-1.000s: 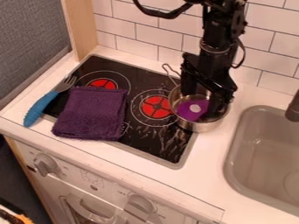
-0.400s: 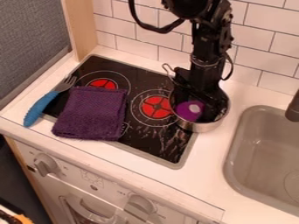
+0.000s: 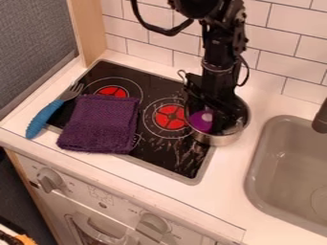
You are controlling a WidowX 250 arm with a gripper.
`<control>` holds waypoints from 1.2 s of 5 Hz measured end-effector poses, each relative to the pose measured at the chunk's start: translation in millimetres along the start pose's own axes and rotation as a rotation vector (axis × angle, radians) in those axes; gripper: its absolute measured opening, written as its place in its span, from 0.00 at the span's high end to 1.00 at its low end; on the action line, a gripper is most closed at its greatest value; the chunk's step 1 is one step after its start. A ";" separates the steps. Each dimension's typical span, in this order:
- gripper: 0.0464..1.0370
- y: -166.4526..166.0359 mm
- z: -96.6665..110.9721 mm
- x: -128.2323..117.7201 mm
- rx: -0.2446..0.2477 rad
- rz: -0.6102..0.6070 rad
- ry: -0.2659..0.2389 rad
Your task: Put the eggplant at the top left of the right burner
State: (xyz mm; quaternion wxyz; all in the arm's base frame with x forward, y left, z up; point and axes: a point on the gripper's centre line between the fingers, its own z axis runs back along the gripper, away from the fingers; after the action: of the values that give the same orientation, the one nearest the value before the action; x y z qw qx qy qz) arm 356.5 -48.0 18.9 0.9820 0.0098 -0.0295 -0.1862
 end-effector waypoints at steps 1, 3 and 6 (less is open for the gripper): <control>0.35 9.9 38.8 3.2 0.004 0.024 -0.092; 0.35 87.8 108.0 -27.3 0.045 0.277 -0.221; 0.35 208.3 39.3 -54.7 0.071 0.523 -0.079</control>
State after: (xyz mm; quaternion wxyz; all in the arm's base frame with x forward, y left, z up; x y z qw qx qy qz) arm 379.3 165.6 61.5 0.9939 0.0291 -0.0759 0.0750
